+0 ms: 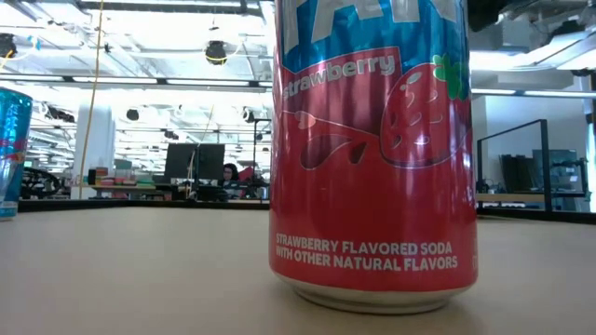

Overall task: Place canned beverage on shelf
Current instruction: Put the pink-white soda can on the shelf

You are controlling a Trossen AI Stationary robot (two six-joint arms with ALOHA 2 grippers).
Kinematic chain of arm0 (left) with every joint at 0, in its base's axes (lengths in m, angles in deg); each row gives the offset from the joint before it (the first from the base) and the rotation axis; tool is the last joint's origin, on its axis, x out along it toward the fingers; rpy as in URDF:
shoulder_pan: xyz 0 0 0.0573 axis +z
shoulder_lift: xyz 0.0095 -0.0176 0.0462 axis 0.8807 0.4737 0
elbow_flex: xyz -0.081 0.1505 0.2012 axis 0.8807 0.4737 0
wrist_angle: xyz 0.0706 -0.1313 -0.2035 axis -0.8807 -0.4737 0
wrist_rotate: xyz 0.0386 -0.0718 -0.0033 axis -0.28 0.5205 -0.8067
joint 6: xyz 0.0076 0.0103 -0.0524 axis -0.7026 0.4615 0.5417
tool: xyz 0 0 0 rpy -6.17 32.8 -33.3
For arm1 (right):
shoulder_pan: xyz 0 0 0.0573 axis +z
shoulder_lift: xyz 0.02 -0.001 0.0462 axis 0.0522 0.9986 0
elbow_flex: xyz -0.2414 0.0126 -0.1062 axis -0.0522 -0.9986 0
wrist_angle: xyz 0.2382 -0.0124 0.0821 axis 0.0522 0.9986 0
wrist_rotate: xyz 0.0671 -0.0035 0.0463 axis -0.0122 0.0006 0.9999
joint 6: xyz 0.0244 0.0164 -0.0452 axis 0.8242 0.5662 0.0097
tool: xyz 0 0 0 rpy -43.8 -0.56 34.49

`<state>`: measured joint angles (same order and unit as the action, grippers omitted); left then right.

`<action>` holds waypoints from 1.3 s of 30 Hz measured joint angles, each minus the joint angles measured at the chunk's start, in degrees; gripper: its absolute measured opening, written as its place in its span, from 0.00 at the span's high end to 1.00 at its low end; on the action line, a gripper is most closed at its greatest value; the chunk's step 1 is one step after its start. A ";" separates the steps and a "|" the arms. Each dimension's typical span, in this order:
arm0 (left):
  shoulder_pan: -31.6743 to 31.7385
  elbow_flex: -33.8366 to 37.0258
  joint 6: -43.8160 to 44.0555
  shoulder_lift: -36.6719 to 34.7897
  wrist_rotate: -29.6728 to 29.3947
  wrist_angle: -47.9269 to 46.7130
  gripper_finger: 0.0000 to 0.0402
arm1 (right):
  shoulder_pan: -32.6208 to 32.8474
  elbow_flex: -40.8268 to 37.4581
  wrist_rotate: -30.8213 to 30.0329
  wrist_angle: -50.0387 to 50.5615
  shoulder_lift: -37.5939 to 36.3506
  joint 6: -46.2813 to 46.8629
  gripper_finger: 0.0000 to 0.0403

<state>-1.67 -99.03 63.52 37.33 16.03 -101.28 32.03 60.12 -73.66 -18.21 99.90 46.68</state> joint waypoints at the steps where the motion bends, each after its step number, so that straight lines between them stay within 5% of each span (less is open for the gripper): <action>1: -0.51 0.00 0.47 0.46 0.00 -0.10 0.18 | 0.00 0.00 0.02 -0.14 -0.04 -0.82 0.95; 23: -1.14 0.15 5.30 5.88 7.81 -6.02 0.18 | -0.13 -0.02 0.26 -1.07 -0.08 -3.16 0.95; 39: 1.11 11.30 2.74 5.76 15.52 4.21 0.18 | -0.17 -0.02 0.29 -1.59 -0.10 -3.66 0.95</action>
<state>-0.56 -87.73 66.26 43.09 31.56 -97.07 31.85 60.09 -73.37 -19.80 99.80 43.02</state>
